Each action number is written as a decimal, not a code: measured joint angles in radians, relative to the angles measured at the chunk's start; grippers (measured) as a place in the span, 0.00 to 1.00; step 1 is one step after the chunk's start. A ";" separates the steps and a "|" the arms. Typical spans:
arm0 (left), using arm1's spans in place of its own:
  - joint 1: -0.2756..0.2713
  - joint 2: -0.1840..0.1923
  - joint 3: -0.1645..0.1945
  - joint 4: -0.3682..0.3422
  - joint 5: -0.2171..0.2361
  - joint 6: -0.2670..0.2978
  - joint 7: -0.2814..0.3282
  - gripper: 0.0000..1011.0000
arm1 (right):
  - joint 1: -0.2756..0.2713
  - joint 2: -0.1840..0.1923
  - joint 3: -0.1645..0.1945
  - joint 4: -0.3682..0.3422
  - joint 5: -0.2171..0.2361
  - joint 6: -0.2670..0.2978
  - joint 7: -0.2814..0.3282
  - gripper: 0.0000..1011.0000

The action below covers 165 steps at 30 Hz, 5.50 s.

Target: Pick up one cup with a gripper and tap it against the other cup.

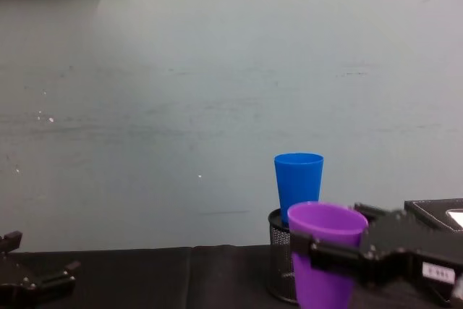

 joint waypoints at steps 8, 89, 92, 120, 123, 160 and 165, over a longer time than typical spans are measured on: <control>0.000 0.000 0.000 0.000 0.000 0.000 0.000 0.99 | -0.049 -0.004 0.001 0.030 -0.022 -0.065 -0.006 0.73; 0.000 0.000 0.000 0.000 0.000 0.000 0.000 0.99 | -0.162 -0.100 0.137 0.028 0.008 -0.149 -0.110 0.99; 0.000 0.000 0.000 0.000 0.000 0.000 0.000 0.99 | -0.173 -0.116 0.161 0.029 -0.009 -0.148 -0.162 0.99; 0.000 0.000 0.000 0.000 0.000 0.000 0.000 0.99 | -0.177 -0.207 0.212 0.078 -0.210 -0.025 -0.449 0.99; 0.000 0.000 0.000 0.000 0.000 0.000 0.000 0.99 | -0.177 -0.207 0.212 0.076 -0.210 -0.025 -0.449 0.99; 0.000 0.000 0.000 0.000 0.000 0.000 0.000 0.99 | -0.178 -0.205 0.211 0.073 -0.210 -0.025 -0.453 0.99; 0.000 0.000 0.000 0.000 0.000 0.000 0.000 0.99 | -0.178 -0.205 0.211 0.073 -0.210 -0.025 -0.453 0.99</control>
